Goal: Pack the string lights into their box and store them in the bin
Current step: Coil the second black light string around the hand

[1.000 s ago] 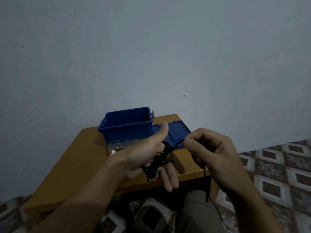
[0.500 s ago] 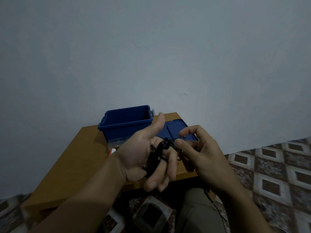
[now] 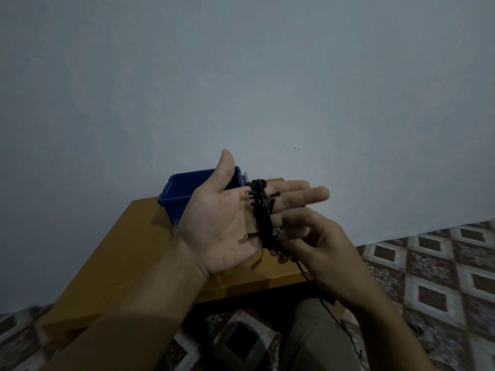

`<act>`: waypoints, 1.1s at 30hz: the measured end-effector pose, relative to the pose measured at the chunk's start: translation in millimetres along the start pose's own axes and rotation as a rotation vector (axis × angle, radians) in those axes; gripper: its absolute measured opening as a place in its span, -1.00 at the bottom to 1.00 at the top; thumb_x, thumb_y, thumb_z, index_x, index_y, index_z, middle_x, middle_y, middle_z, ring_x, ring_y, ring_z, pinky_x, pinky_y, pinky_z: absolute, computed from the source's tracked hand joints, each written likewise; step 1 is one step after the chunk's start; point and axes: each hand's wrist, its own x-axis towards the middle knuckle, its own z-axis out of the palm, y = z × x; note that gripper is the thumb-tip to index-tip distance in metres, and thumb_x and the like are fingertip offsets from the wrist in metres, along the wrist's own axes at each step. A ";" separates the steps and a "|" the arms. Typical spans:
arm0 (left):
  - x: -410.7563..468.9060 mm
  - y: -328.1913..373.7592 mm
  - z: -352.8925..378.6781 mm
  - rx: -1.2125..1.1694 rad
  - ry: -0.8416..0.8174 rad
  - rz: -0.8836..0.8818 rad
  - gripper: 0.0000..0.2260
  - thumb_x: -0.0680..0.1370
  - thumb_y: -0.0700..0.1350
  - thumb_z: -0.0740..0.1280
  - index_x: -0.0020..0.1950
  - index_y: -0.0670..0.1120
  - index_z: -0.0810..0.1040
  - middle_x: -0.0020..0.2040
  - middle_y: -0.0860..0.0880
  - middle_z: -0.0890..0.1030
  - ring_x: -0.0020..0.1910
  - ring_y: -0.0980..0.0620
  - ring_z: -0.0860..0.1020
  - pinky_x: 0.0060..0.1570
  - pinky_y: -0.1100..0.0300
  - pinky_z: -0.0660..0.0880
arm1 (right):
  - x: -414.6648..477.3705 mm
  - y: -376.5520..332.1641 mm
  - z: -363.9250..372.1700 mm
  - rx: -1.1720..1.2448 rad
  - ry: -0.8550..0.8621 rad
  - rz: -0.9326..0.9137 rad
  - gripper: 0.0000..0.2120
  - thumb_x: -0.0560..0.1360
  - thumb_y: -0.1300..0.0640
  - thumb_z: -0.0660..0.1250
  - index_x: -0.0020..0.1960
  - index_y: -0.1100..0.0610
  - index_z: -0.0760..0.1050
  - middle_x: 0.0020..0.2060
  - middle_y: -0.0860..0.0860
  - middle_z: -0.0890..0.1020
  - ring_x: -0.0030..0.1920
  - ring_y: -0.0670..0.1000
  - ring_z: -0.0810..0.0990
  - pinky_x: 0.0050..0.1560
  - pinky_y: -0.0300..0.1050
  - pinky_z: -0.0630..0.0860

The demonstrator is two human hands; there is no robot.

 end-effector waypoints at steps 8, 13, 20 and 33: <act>5.5 4.6 10.6 0.080 0.231 0.157 -0.10 0.57 0.44 -0.14 0.53 -0.32 0.21 0.42 -0.25 0.48 0.20 -0.15 0.60 0.31 -0.05 0.46 | 0.0 -0.7 -0.1 -0.063 -0.079 0.118 -0.79 0.59 0.16 0.36 0.21 0.02 0.47 -0.20 0.04 0.74 -0.21 0.03 0.70 -0.09 -0.03 0.60; 7.4 6.0 14.5 0.109 0.312 0.198 -0.12 0.58 0.42 -0.14 0.49 -0.32 0.28 0.37 -0.24 0.53 0.16 -0.15 0.62 0.24 -0.02 0.52 | -0.5 -2.5 -1.2 -0.102 -0.142 0.101 -0.91 0.63 0.15 0.28 -0.02 0.09 0.55 -0.20 0.05 0.73 -0.24 0.06 0.69 -0.11 0.00 0.62; 9.1 3.7 15.5 0.106 0.343 0.199 -0.13 0.57 0.42 -0.13 0.49 -0.32 0.27 0.36 -0.24 0.55 0.15 -0.15 0.63 0.28 -0.04 0.49 | 0.4 -0.2 0.4 0.060 -0.172 0.162 -0.79 0.61 0.08 0.20 0.19 0.06 0.52 -0.34 0.05 0.63 -0.35 0.03 0.51 -0.26 -0.07 0.49; 10.0 2.2 18.2 0.016 0.314 0.248 -0.10 0.58 0.42 -0.12 0.45 -0.36 0.37 0.39 -0.25 0.51 0.16 -0.14 0.61 0.28 -0.01 0.50 | 0.4 6.4 8.9 -0.109 -0.208 0.092 -0.77 0.69 0.07 0.17 0.06 0.02 0.61 -0.38 -0.09 0.50 -0.42 -0.18 0.41 -0.34 -0.28 0.32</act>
